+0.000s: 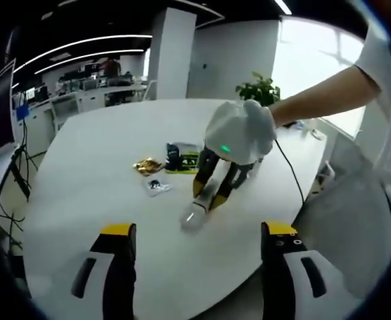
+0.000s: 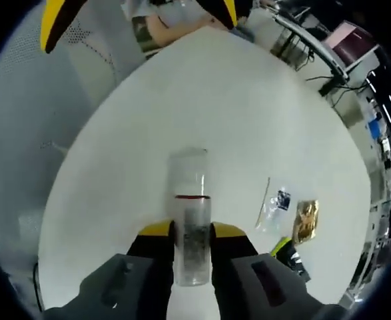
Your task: Arrange the skincare products in the storage area until every visible bottle or jar stands upright without overlapping.
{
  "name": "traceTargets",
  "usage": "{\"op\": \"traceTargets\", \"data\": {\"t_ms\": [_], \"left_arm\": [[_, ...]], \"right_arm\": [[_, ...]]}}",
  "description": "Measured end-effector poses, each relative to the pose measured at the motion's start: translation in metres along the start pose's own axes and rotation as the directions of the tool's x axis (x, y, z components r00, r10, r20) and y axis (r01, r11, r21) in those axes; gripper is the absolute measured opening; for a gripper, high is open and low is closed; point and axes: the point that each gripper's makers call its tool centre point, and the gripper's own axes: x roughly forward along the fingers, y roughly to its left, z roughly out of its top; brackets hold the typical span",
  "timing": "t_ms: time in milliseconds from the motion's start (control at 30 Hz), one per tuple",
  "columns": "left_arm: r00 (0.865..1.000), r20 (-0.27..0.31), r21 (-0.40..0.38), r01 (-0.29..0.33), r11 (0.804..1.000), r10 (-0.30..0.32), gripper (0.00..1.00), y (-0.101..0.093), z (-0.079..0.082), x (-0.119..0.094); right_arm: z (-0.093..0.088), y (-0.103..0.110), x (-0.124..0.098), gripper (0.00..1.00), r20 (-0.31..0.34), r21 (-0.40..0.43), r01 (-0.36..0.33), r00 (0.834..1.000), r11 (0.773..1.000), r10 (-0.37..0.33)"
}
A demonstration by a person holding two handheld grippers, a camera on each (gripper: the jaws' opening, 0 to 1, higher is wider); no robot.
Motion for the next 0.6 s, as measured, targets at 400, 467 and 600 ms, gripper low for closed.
{"op": "traceTargets", "data": {"t_ms": [400, 467, 600], "left_arm": [[1.0, -0.004, 0.007, 0.004, 1.0, -0.004, 0.69, -0.001, 0.0, 0.0], [1.0, -0.006, 0.01, 0.009, 1.0, -0.009, 0.68, -0.003, 0.0, 0.001], [1.0, -0.01, 0.019, 0.015, 1.0, -0.015, 0.68, -0.005, -0.001, 0.001]], "right_arm": [[0.003, 0.006, -0.008, 0.19, 0.071, 0.267, 0.078, 0.992, 0.961, -0.1], [0.006, 0.004, -0.014, 0.19, 0.094, 0.317, 0.101, 0.986, 0.943, -0.137], [0.014, -0.003, -0.028, 0.19, 0.162, 0.436, 0.129, 0.962, 0.891, -0.219]]}}
